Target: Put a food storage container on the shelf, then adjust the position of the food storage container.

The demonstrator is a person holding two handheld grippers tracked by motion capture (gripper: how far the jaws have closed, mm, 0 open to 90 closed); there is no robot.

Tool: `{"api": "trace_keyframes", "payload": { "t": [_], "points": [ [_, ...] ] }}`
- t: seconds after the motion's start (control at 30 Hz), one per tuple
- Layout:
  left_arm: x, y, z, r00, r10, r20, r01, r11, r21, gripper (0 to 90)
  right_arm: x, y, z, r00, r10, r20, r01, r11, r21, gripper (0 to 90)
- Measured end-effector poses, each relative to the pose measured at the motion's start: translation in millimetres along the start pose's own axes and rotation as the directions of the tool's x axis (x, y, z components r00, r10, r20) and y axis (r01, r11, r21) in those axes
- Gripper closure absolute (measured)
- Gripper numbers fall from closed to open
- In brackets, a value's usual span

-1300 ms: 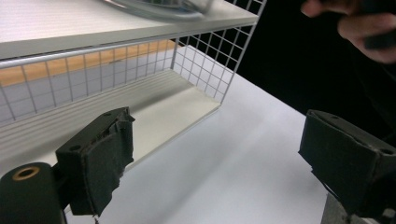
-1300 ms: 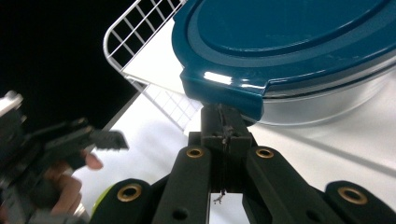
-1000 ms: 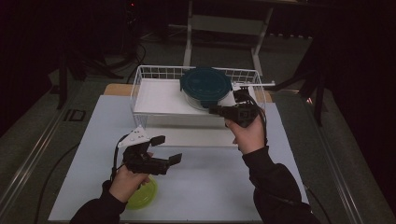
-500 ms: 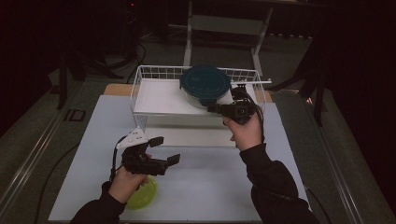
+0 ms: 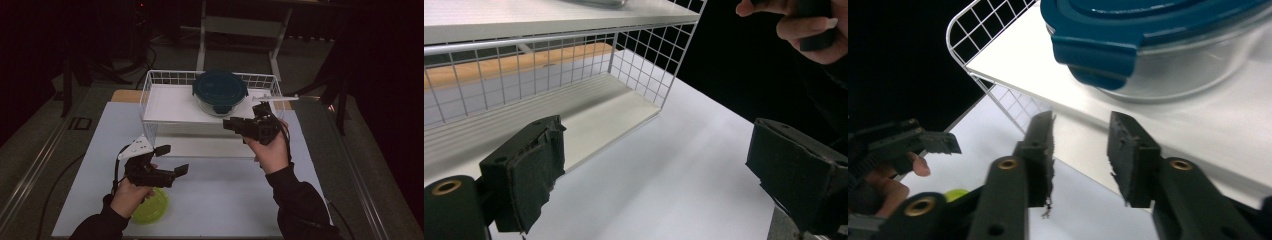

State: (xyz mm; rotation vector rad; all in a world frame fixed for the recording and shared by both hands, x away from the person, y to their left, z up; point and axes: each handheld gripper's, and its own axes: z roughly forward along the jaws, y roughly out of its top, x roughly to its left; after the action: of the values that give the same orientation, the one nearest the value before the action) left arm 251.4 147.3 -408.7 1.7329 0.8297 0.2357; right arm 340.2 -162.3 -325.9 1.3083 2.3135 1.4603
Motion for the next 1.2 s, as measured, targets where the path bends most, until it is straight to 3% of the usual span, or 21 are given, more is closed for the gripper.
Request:
{"api": "trace_keyframes", "payload": {
  "t": [0.17,0.53,0.57,0.67,0.87,1.03,1.07,1.2],
  "points": [
    [-1.6,-0.3,-3.0,0.9999,0.011,0.001,-0.011,0.9999,-0.002,5.3,0.1,-11.8,-8.1,0.9996,-0.014,-0.023,0.014,1.000,-0.015,43.0],
    [-3.4,-2.4,-8.7,0.9995,0.024,0.020,-0.024,0.9995,0.020,1.7,-2.8,-35.2,-19.3,0.9978,-0.016,-0.064,0.013,0.999,-0.045,18.6],
    [-3.2,-3.0,-9.4,0.9995,0.024,0.021,-0.024,0.9995,0.022,1.6,-3.5,-38.0,-20.8,0.9955,-0.027,-0.091,0.023,0.999,-0.046,12.6],
    [-2.9,-5.4,-11.8,0.9995,0.029,0.009,-0.029,0.9994,0.018,0.7,-3.9,-45.5,-25.1,0.9930,-0.029,-0.115,0.023,0.998,-0.056,10.5],
    [0.7,-10.6,-20.8,0.9992,0.033,0.020,-0.033,0.9994,0.011,0.4,-6.9,-62.5,-35.2,0.9955,-0.091,-0.029,0.086,0.988,-0.125,10.5],
    [7.8,-17.1,-29.4,0.9980,0.056,-0.029,-0.054,0.9960,0.071,0.4,-12.2,-77.0,-44.7,0.9936,-0.112,0.015,0.113,0.982,-0.154,10.6],
    [9.4,-18.6,-31.1,0.9979,0.054,-0.035,-0.051,0.9952,0.083,0.4,-12.9,-79.9,-46.2,0.9928,-0.116,0.028,0.119,0.981,-0.152,10.6],
    [16.1,-24.3,-39.9,0.9979,0.047,-0.046,-0.042,0.9949,0.091,0.4,-18.3,-91.7,-50.5,0.9957,-0.092,0.012,0.093,0.989,-0.112,10.7]
  ]
}}
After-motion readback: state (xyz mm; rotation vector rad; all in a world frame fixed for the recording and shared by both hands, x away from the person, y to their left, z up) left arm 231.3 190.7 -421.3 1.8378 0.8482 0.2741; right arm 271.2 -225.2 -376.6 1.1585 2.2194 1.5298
